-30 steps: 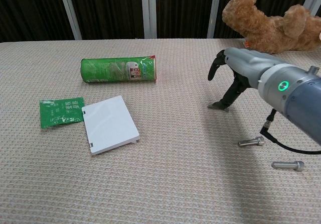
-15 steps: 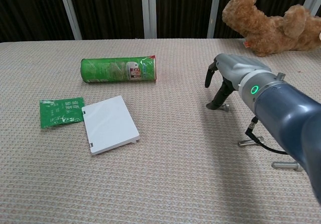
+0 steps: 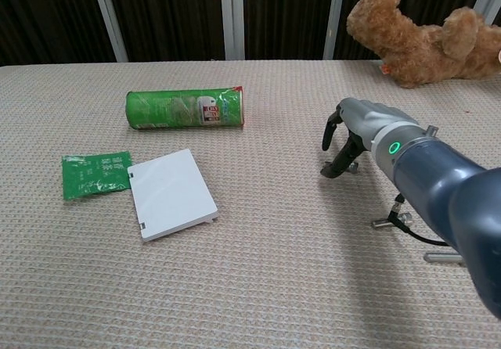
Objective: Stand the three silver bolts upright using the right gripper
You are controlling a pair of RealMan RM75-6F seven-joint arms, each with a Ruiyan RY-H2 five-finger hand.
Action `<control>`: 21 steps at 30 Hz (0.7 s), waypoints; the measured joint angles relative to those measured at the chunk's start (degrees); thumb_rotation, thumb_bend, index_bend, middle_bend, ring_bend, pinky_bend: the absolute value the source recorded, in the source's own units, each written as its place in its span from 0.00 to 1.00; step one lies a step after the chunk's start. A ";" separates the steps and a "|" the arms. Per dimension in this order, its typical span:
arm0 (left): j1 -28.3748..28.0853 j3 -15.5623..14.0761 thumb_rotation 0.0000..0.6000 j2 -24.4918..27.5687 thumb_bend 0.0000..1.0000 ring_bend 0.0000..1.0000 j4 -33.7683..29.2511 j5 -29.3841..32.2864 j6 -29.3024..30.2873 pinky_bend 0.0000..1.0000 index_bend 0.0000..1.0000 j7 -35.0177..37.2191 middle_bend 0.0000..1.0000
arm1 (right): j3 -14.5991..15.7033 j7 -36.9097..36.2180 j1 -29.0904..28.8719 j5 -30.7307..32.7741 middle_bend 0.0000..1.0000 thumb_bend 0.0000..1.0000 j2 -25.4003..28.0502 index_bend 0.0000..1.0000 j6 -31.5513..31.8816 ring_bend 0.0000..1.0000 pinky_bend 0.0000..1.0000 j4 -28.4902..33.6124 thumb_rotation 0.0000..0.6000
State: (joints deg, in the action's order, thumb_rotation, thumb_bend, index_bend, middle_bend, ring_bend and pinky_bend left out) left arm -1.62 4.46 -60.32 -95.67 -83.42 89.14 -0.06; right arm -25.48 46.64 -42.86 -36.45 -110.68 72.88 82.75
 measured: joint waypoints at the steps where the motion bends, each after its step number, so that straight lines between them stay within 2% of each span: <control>1: -0.03 0.02 1.00 -0.02 0.24 0.00 0.00 0.05 -0.05 0.14 0.06 -0.03 0.03 | 0.05 -0.08 -0.13 0.00 0.00 0.26 -0.15 0.50 -0.06 0.00 0.00 -0.33 1.00; 11: -0.19 0.24 1.00 -0.04 0.24 0.00 -0.01 0.54 -0.34 0.14 0.06 -0.09 0.03 | 0.14 -1.17 -1.04 0.77 0.00 0.31 -1.12 0.53 -1.00 0.00 0.00 -3.94 1.00; 21: -0.26 0.22 1.00 -0.17 0.24 0.00 -0.12 0.58 -0.39 0.14 0.06 -0.61 0.03 | 0.26 -2.11 -1.46 0.86 0.00 0.31 -1.26 0.55 -1.56 0.00 0.00 -5.28 1.00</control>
State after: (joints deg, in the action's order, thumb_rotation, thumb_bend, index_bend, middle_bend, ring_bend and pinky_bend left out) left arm -1.88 4.68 -60.49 -95.79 -82.84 88.76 -0.67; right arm -25.21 44.52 -44.32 -35.59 -111.94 71.33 77.47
